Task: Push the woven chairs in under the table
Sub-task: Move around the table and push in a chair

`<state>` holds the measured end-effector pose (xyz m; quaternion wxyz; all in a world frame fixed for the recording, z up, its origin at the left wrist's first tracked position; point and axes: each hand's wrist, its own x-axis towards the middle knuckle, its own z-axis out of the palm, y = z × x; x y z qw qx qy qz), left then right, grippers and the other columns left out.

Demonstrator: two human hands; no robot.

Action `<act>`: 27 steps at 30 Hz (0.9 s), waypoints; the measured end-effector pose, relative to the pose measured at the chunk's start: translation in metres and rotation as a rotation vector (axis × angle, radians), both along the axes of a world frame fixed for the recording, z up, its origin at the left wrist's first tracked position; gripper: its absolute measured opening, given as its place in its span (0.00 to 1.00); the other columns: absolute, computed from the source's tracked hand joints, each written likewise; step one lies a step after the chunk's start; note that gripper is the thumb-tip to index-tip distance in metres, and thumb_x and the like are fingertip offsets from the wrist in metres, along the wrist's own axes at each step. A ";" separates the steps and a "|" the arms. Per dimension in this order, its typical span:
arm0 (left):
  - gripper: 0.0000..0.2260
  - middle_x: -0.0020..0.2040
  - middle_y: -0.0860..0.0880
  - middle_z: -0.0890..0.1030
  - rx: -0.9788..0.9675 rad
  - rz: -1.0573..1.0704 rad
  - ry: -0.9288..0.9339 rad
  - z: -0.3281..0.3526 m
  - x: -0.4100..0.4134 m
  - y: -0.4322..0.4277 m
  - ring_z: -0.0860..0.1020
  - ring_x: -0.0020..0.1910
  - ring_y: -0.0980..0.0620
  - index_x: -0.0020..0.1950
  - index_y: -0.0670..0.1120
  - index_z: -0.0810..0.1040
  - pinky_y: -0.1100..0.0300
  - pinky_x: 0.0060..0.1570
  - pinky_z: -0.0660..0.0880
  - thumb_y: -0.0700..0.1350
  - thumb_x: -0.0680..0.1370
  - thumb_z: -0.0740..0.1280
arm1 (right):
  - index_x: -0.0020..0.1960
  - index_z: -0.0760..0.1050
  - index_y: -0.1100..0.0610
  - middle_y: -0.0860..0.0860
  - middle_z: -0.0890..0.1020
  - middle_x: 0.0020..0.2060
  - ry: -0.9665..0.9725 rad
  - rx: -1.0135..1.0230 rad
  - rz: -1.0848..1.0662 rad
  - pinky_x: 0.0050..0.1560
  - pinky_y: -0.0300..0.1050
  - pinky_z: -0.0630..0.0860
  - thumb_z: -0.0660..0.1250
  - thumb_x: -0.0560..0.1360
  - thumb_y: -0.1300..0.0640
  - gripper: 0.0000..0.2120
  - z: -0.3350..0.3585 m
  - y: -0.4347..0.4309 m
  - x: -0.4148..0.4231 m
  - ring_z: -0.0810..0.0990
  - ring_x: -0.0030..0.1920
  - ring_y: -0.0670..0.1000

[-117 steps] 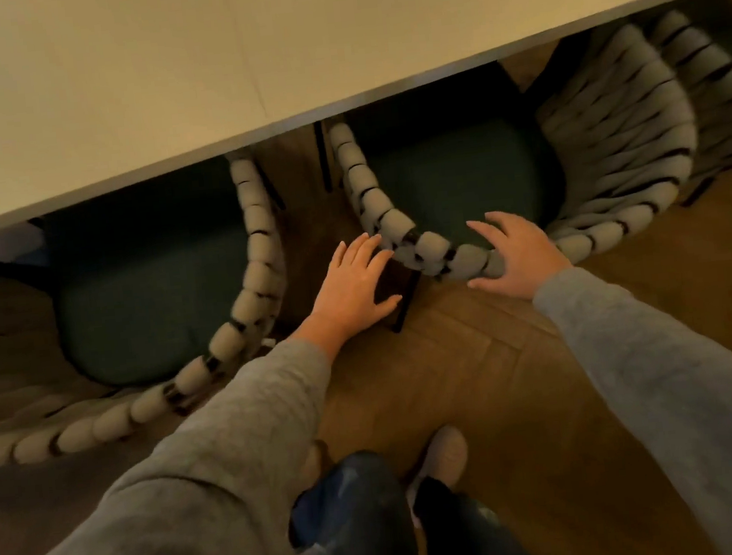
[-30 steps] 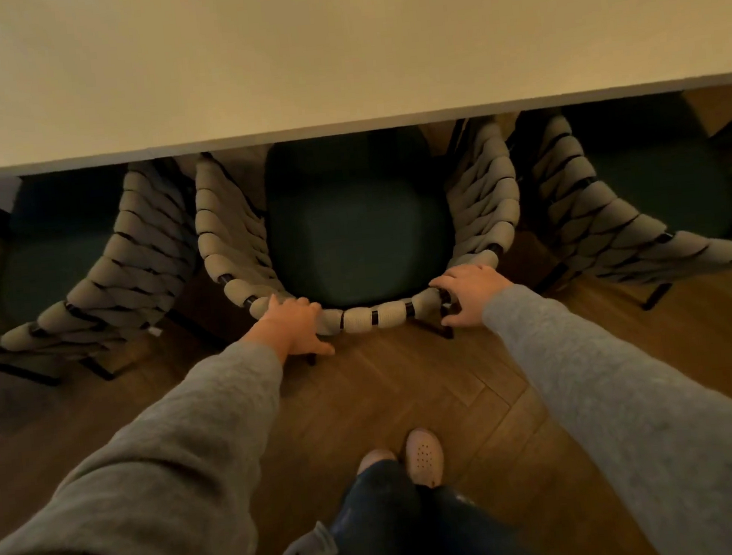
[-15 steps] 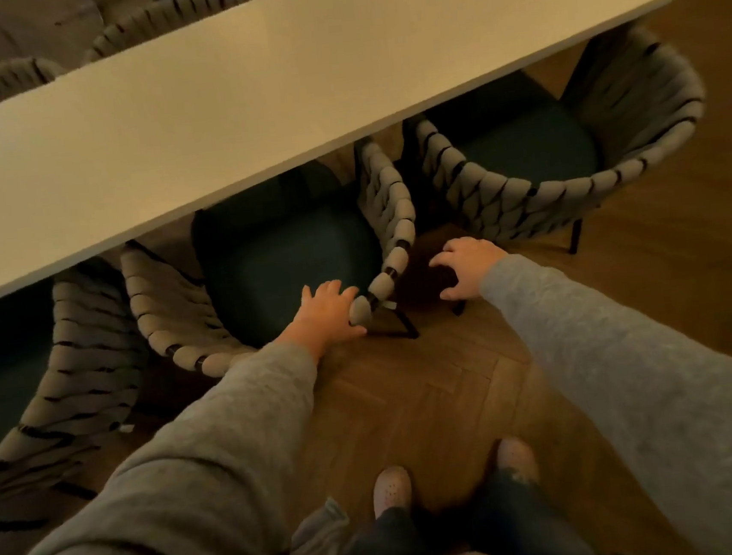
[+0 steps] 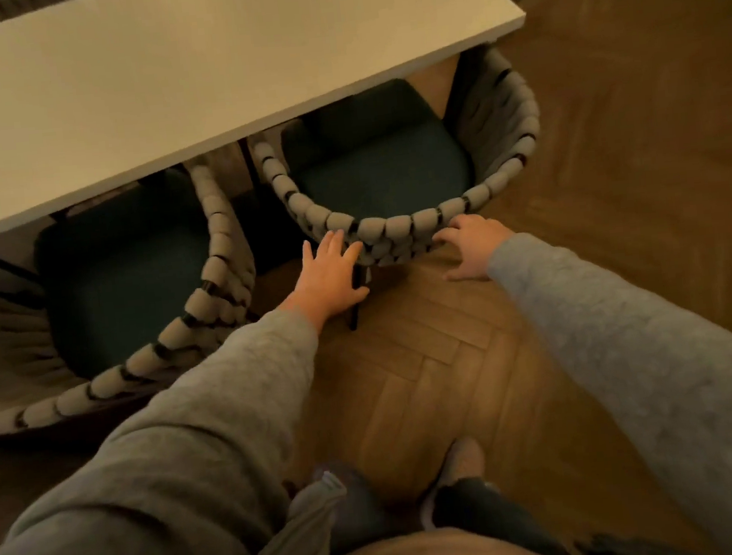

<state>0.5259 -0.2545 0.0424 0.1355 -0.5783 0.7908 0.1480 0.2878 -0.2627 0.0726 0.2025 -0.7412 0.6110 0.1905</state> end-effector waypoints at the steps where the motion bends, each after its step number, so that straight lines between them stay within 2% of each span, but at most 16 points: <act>1: 0.35 0.79 0.44 0.49 -0.007 0.012 0.025 0.000 -0.023 -0.005 0.46 0.78 0.44 0.79 0.50 0.53 0.40 0.74 0.45 0.58 0.77 0.66 | 0.76 0.60 0.46 0.53 0.64 0.74 0.007 -0.009 0.019 0.72 0.55 0.64 0.71 0.72 0.42 0.36 0.002 -0.009 -0.020 0.63 0.73 0.58; 5: 0.36 0.79 0.45 0.49 0.024 0.073 0.144 -0.003 -0.100 -0.031 0.46 0.78 0.43 0.79 0.51 0.53 0.38 0.74 0.44 0.60 0.76 0.66 | 0.77 0.58 0.49 0.54 0.63 0.75 0.004 -0.032 0.057 0.72 0.54 0.62 0.74 0.71 0.45 0.41 -0.003 -0.050 -0.084 0.62 0.73 0.58; 7: 0.35 0.80 0.45 0.49 0.045 0.111 0.155 -0.007 -0.127 -0.050 0.46 0.78 0.44 0.79 0.52 0.54 0.39 0.74 0.42 0.63 0.77 0.63 | 0.77 0.56 0.47 0.54 0.60 0.76 -0.012 -0.023 0.081 0.73 0.55 0.60 0.75 0.70 0.45 0.43 -0.010 -0.074 -0.106 0.60 0.75 0.58; 12: 0.33 0.79 0.47 0.54 0.088 0.253 0.153 -0.022 -0.166 -0.125 0.46 0.78 0.46 0.78 0.54 0.57 0.39 0.73 0.41 0.69 0.78 0.50 | 0.79 0.45 0.45 0.53 0.48 0.79 0.035 0.047 0.198 0.77 0.57 0.48 0.75 0.69 0.43 0.50 -0.032 -0.156 -0.145 0.47 0.78 0.56; 15: 0.32 0.78 0.47 0.57 0.127 0.322 0.167 -0.032 -0.179 -0.176 0.47 0.78 0.46 0.77 0.53 0.61 0.39 0.73 0.41 0.69 0.77 0.48 | 0.79 0.40 0.45 0.53 0.43 0.79 0.107 0.101 0.250 0.77 0.57 0.43 0.75 0.68 0.41 0.54 -0.038 -0.211 -0.168 0.42 0.78 0.54; 19: 0.34 0.78 0.45 0.56 0.195 0.402 0.151 -0.044 -0.193 -0.229 0.47 0.78 0.46 0.77 0.52 0.62 0.39 0.74 0.41 0.70 0.77 0.49 | 0.79 0.39 0.45 0.51 0.43 0.79 0.121 0.199 0.321 0.77 0.58 0.41 0.72 0.67 0.34 0.55 -0.048 -0.286 -0.194 0.41 0.78 0.53; 22: 0.32 0.78 0.44 0.58 0.046 0.449 0.175 -0.046 -0.205 -0.260 0.51 0.78 0.45 0.75 0.49 0.65 0.41 0.75 0.45 0.67 0.78 0.53 | 0.79 0.42 0.45 0.51 0.47 0.79 0.019 0.175 0.362 0.77 0.56 0.41 0.66 0.69 0.30 0.50 -0.055 -0.340 -0.202 0.44 0.78 0.53; 24: 0.29 0.75 0.42 0.64 -0.135 0.460 0.173 -0.047 -0.214 -0.283 0.60 0.75 0.44 0.71 0.47 0.71 0.43 0.73 0.53 0.65 0.78 0.58 | 0.79 0.44 0.46 0.51 0.49 0.79 -0.043 0.112 0.438 0.77 0.55 0.42 0.64 0.71 0.31 0.46 -0.055 -0.376 -0.204 0.45 0.78 0.52; 27: 0.26 0.66 0.40 0.74 -0.356 0.478 0.201 -0.047 -0.234 -0.323 0.72 0.65 0.40 0.61 0.45 0.79 0.44 0.63 0.67 0.63 0.75 0.59 | 0.79 0.47 0.47 0.53 0.54 0.78 -0.094 -0.024 0.557 0.77 0.55 0.45 0.64 0.74 0.34 0.43 -0.053 -0.435 -0.209 0.50 0.78 0.54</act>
